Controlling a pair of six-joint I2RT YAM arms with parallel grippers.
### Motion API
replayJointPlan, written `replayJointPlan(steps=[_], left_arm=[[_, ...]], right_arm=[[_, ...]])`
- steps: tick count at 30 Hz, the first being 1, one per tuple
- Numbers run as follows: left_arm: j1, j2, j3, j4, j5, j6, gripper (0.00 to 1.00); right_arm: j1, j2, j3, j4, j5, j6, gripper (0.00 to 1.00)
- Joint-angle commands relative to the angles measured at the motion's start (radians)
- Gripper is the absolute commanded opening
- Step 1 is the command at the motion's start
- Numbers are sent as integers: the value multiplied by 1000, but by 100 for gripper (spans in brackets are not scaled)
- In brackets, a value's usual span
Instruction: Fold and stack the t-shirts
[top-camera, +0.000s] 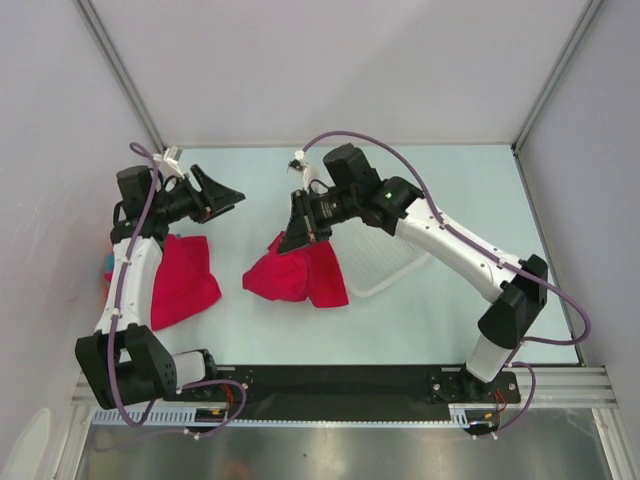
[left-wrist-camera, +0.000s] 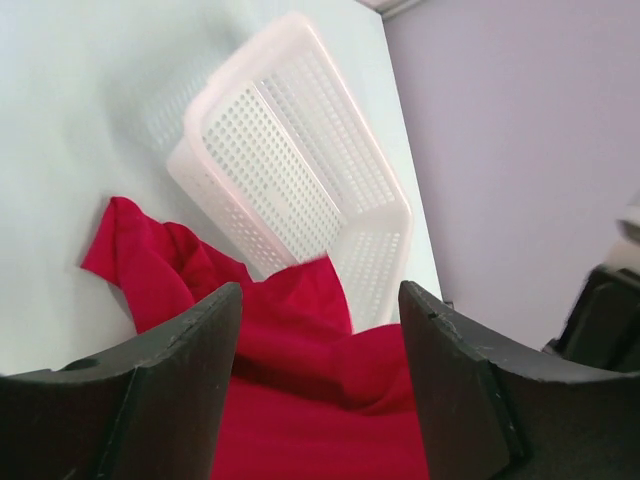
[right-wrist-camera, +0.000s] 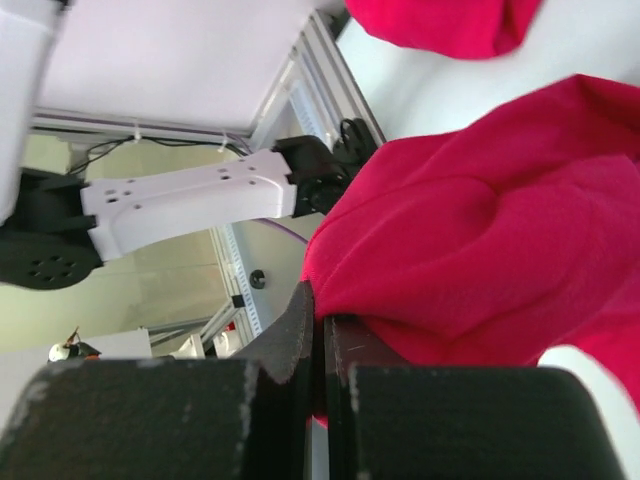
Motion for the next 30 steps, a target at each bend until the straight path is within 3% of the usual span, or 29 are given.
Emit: replayJointPlan(steps=[1, 8, 10, 11, 13, 18, 20, 30], left_arm=[[37, -57, -11, 38, -55, -50, 70], [46, -63, -23, 41, -49, -59, 70], [45, -65, -24, 41, -41, -59, 70], [46, -65, -26, 42, -41, -59, 70], [49, -71, -29, 39, -35, -59, 70], [66, -74, -32, 28, -23, -43, 70], [69, -72, -35, 27, -20, -44, 70], [74, -71, -37, 27, -11, -43, 70]], right_arm=[[1, -89, -29, 101, 25, 1, 0], [-2, -21, -72, 118, 16, -13, 0], [-10, 16, -80, 75, 40, -53, 9], [-16, 58, -72, 14, 64, -73, 20], [-22, 96, -57, -49, 181, -137, 30], [-47, 158, -29, -147, 292, -194, 37], [-51, 161, -25, -155, 298, -205, 47], [-105, 159, 0, -205, 451, -251, 47]])
